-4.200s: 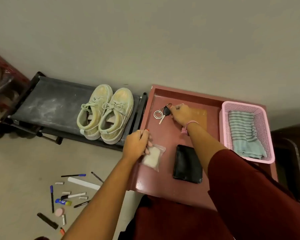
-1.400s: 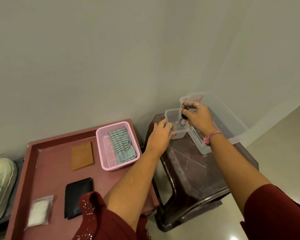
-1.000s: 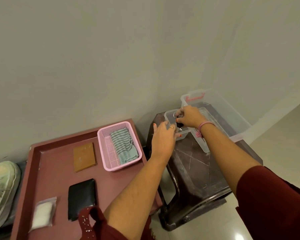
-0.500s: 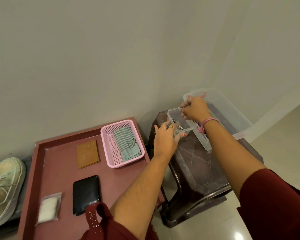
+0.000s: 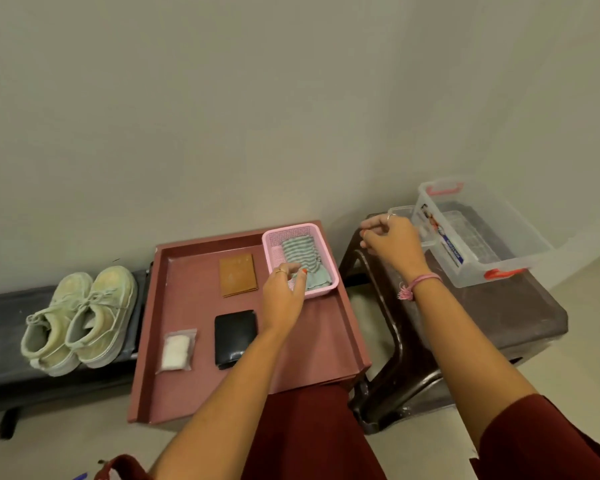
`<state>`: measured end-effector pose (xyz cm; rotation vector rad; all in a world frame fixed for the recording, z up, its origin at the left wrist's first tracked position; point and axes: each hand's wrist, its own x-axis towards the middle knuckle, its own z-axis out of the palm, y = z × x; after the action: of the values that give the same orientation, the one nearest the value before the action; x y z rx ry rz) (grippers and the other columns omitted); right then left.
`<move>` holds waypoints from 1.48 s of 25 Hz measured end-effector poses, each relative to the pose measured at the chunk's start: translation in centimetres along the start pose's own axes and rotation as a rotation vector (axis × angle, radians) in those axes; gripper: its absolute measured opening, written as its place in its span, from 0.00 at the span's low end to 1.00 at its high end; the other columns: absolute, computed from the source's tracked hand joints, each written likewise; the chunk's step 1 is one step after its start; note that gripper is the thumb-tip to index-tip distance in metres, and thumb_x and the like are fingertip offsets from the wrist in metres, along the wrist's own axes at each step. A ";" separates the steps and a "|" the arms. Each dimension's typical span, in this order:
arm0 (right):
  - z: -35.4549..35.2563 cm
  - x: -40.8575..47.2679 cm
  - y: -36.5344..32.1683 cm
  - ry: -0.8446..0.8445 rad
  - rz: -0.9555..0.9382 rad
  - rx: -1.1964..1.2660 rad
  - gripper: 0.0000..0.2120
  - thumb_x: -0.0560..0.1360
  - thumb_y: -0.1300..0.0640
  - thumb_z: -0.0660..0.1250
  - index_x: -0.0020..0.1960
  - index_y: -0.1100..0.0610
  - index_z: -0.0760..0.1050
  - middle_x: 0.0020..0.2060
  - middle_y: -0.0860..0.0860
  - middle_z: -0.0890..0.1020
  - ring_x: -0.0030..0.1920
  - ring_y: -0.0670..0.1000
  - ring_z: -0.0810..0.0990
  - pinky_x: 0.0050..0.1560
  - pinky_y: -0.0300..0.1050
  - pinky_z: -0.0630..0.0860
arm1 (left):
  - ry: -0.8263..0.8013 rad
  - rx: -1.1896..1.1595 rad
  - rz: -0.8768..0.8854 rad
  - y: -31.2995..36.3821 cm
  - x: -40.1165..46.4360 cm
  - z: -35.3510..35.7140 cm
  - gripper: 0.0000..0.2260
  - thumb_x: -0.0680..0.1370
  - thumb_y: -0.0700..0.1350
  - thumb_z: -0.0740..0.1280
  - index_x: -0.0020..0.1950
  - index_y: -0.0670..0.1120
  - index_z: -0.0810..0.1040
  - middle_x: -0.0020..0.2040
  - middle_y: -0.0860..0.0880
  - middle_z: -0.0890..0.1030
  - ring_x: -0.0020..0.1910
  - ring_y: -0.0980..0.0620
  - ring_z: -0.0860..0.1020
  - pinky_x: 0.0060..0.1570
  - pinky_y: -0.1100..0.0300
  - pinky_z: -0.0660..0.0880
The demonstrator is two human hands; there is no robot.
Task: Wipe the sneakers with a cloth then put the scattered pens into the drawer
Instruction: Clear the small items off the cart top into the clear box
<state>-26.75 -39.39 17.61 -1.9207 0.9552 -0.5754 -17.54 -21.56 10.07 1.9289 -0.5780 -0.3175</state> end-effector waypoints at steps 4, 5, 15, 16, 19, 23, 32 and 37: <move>6.3 -2.3 -1.2 -0.077 0.059 0.070 0.10 0.72 0.67 0.64 0.50 0.59 0.79 0.37 0.53 0.84 0.38 0.50 0.84 0.43 0.44 0.82 | 0.060 0.034 -0.057 -3.9 -0.8 -5.4 0.08 0.79 0.44 0.64 0.56 0.45 0.78 0.54 0.49 0.80 0.54 0.53 0.78 0.54 0.59 0.74; 8.2 -2.6 -1.4 -0.103 0.094 0.103 0.10 0.71 0.67 0.64 0.51 0.60 0.79 0.37 0.54 0.84 0.38 0.50 0.84 0.42 0.44 0.82 | 0.072 0.051 -0.078 -4.9 -0.8 -6.6 0.08 0.79 0.43 0.64 0.56 0.45 0.78 0.54 0.49 0.80 0.54 0.53 0.77 0.55 0.59 0.74; 25.8 -1.6 -0.1 -0.428 0.295 -0.283 0.05 0.74 0.61 0.66 0.46 0.64 0.76 0.41 0.57 0.77 0.43 0.57 0.77 0.34 0.40 0.71 | -0.004 0.109 -0.498 -14.5 -2.7 -12.4 0.15 0.78 0.43 0.66 0.63 0.39 0.74 0.57 0.44 0.79 0.56 0.47 0.77 0.55 0.60 0.70; 26.9 -1.3 0.1 -0.420 0.294 -0.349 0.09 0.74 0.62 0.65 0.52 0.66 0.76 0.46 0.59 0.79 0.49 0.59 0.78 0.39 0.39 0.71 | -0.020 0.116 -0.535 -14.9 -2.8 -12.2 0.16 0.78 0.44 0.67 0.63 0.38 0.73 0.57 0.43 0.79 0.56 0.47 0.77 0.54 0.59 0.71; 29.8 -0.1 1.0 -0.372 0.284 -0.491 0.17 0.76 0.63 0.63 0.62 0.69 0.70 0.60 0.62 0.76 0.62 0.61 0.75 0.56 0.46 0.73 | -0.074 0.181 -0.612 -16.4 -3.0 -11.0 0.23 0.76 0.53 0.68 0.62 0.38 0.73 0.59 0.43 0.77 0.57 0.45 0.76 0.58 0.53 0.73; 32.3 1.0 2.0 -0.350 0.307 -0.562 0.23 0.78 0.58 0.62 0.68 0.69 0.62 0.66 0.62 0.68 0.67 0.61 0.67 0.63 0.51 0.69 | -0.104 0.282 -0.643 -17.4 -2.7 -9.9 0.33 0.73 0.63 0.66 0.65 0.37 0.71 0.62 0.41 0.74 0.60 0.42 0.73 0.60 0.47 0.73; 33.3 0.4 3.4 -0.203 0.512 -0.374 0.11 0.76 0.61 0.63 0.56 0.65 0.73 0.54 0.61 0.79 0.54 0.61 0.79 0.48 0.47 0.79 | -0.150 0.325 -0.776 -17.0 -2.1 -8.3 0.37 0.67 0.67 0.70 0.61 0.39 0.70 0.61 0.42 0.71 0.62 0.43 0.69 0.54 0.51 0.72; 32.8 -0.3 2.2 -0.101 0.690 0.102 0.03 0.72 0.65 0.67 0.43 0.60 0.79 0.45 0.57 0.82 0.48 0.57 0.82 0.42 0.44 0.79 | -0.122 0.397 -0.776 -17.0 -1.6 -7.4 0.35 0.67 0.64 0.73 0.60 0.37 0.72 0.58 0.42 0.75 0.62 0.42 0.71 0.58 0.50 0.69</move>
<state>-4.74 -23.13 -0.58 -1.3854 1.3946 -0.1150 -11.18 -9.21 -2.37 2.4784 0.0757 -0.8638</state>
